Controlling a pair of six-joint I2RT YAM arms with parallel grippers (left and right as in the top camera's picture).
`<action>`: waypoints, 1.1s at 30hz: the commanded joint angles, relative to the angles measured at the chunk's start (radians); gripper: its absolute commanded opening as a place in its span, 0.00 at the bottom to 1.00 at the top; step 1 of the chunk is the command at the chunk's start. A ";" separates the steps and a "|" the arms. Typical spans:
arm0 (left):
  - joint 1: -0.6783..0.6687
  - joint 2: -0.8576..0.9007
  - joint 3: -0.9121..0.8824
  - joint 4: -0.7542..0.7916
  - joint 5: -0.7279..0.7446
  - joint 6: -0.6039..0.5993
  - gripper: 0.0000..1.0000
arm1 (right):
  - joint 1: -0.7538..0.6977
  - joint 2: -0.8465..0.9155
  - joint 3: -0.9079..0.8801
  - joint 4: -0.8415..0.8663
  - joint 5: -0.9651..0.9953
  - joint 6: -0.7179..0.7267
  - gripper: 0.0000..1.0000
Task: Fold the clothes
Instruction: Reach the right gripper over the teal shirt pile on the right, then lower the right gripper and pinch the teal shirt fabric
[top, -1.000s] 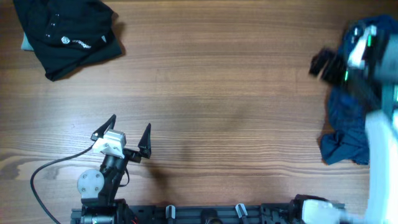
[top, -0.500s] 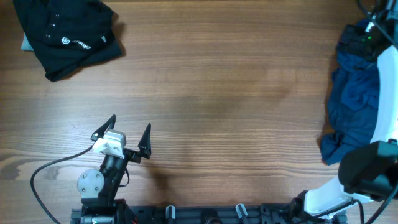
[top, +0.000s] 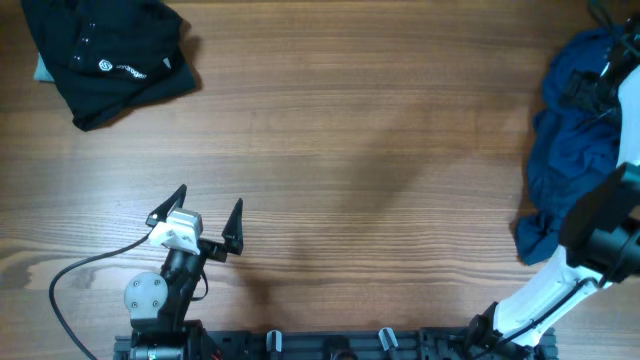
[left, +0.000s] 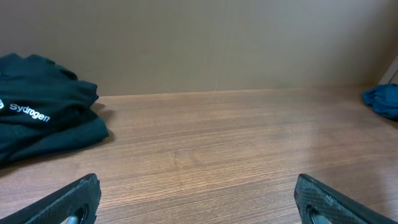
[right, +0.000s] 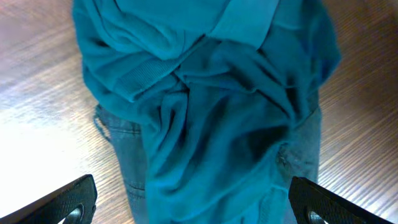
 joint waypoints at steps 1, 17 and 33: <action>0.006 -0.007 -0.002 -0.005 -0.010 0.015 1.00 | -0.007 0.048 0.013 -0.002 0.059 -0.011 1.00; 0.006 -0.007 -0.002 -0.005 -0.010 0.015 1.00 | -0.023 0.106 -0.048 0.027 0.065 -0.010 0.98; 0.006 -0.007 -0.002 -0.005 -0.010 0.015 1.00 | -0.026 0.117 -0.060 0.030 0.065 -0.013 0.82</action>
